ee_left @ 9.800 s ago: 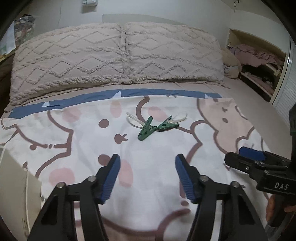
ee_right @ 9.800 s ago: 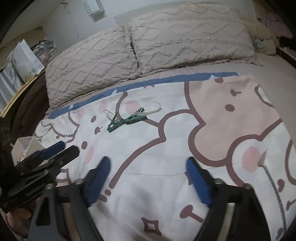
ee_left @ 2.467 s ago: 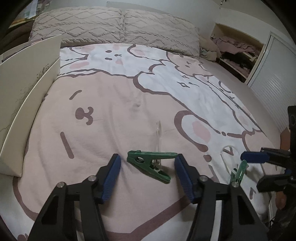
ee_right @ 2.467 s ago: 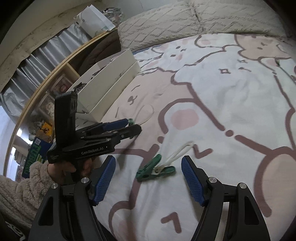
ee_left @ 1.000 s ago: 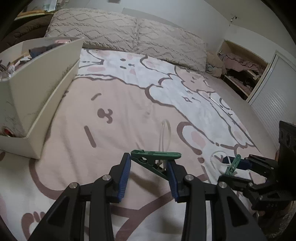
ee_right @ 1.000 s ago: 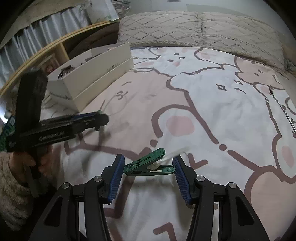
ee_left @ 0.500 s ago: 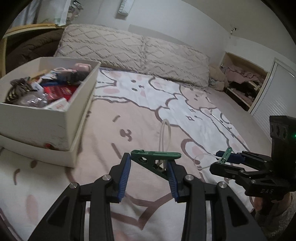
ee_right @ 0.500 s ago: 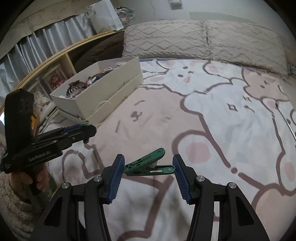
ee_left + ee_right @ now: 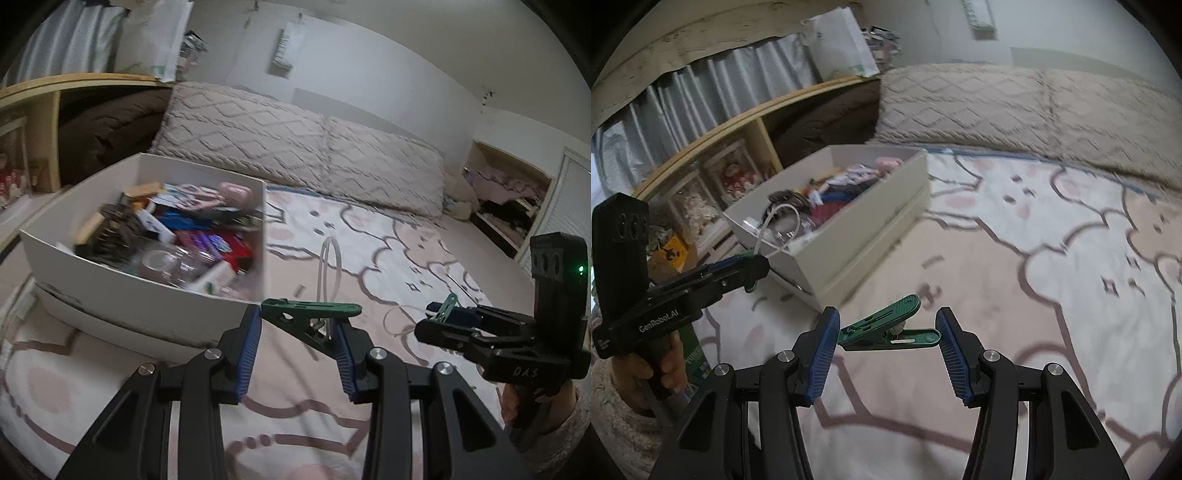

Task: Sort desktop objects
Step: 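Carry both green clothespins toward the white box with both grippers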

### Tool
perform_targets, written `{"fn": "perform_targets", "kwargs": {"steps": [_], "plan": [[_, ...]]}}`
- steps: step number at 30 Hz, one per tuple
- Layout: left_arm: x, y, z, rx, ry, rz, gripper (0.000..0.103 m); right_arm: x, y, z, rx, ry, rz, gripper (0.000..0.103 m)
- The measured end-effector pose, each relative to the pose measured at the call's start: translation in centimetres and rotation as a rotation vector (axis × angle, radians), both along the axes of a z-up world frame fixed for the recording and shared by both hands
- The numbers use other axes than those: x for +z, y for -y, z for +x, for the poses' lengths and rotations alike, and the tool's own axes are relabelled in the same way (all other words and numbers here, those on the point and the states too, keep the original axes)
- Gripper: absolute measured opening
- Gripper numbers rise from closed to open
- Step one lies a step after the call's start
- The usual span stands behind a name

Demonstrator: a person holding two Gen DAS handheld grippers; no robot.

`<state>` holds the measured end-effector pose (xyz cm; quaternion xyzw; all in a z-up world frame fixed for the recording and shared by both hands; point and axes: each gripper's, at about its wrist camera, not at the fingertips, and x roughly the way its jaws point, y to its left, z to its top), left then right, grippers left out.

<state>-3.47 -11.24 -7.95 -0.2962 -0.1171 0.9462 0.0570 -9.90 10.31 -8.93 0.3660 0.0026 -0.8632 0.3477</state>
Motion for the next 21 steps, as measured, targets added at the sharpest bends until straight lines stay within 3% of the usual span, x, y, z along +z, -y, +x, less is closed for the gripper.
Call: {"fn": "perform_targets", "kwargs": {"steps": [7, 21], "plan": [[1.4, 2.9, -0.1, 0.053, -0.026, -0.017, 0.038, 2.2, 3.2, -0.9, 0.058, -0.059, -0.005, 0.055], [4.5, 10.7, -2.1, 0.156, -0.092, -0.028, 0.038, 4.9, 9.5, -4.2, 0.154, -0.094, -0.014, 0.055]]}}
